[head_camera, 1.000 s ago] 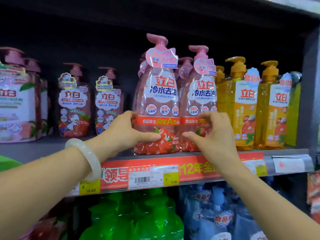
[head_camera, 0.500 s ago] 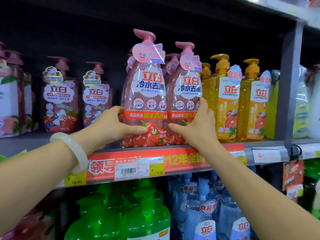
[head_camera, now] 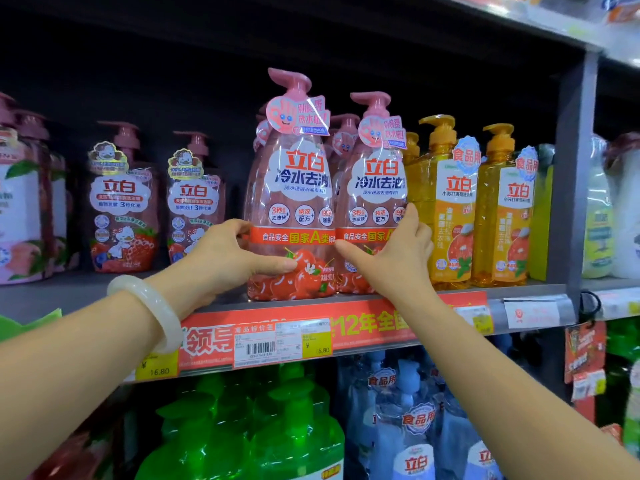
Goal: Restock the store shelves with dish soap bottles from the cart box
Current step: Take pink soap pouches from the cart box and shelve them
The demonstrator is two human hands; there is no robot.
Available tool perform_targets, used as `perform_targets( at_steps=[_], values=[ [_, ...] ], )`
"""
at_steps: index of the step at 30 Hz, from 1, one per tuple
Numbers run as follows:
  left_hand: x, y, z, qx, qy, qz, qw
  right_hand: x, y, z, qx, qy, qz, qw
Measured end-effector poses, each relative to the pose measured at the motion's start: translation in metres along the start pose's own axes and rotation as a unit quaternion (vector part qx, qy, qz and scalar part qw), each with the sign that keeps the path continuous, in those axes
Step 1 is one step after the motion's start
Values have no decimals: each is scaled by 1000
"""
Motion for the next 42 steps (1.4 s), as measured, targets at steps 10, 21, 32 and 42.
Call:
perform_targets(
  at_steps=[10,21,32,42],
  values=[
    [1,1,2,0,1,-14,1000,1,5,10,-48,-18,-10,999],
    [3,2,6,-5,31,-10,999,4,4,19,-70,-80,-20,994],
    [5,5,7,-20,34,-2,999,12,4,15,-60,-68,-15,996],
    [2,5,7,-17,33,7,999,13,4,11,-47,-65,6,997]
  ],
)
Point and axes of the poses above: each hand's wrist, its own y-axis towards the middle knuckle, its own x-axis out of the back of the hand, z = x × y, the point moved 3 cm from there along y, towards the middle knuckle
